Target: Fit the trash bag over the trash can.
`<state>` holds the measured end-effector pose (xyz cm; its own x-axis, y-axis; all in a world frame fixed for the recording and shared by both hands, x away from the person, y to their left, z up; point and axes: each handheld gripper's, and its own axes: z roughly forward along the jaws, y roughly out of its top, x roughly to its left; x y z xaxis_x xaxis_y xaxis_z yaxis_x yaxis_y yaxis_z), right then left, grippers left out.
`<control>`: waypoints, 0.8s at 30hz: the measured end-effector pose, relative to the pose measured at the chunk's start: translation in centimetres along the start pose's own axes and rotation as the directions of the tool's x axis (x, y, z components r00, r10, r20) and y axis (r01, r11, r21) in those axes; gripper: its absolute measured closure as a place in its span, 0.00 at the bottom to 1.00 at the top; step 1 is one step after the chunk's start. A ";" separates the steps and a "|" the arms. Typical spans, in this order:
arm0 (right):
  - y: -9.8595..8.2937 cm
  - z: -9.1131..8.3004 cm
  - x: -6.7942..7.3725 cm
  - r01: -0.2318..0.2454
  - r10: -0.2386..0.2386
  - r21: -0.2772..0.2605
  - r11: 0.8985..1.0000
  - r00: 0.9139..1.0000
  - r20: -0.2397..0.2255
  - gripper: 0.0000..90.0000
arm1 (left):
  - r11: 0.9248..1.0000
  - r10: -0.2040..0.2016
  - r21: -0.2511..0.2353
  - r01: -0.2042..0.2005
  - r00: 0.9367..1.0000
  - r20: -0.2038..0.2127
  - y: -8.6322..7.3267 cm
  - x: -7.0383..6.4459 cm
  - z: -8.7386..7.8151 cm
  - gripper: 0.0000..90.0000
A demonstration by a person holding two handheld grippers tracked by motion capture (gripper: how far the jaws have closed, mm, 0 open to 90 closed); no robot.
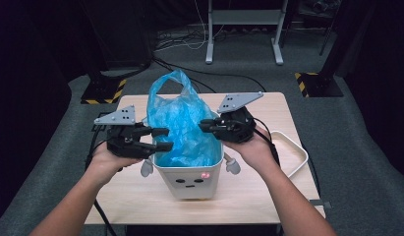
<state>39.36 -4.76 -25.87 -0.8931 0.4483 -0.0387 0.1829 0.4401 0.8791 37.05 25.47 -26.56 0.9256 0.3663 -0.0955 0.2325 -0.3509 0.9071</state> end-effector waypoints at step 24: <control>-1.1 -1.3 1.8 0.046 -0.046 -0.012 0.999 0.998 -0.041 0.99 | 0.987 -0.154 -0.084 0.140 0.968 -0.199 1.9 6.8 -2.7 0.45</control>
<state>37.03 -5.44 -26.35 -0.9166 0.3954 -0.0596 0.1371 0.4507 0.8821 42.99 29.57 -24.36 0.8008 0.5797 -0.1506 0.3336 -0.2229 0.9160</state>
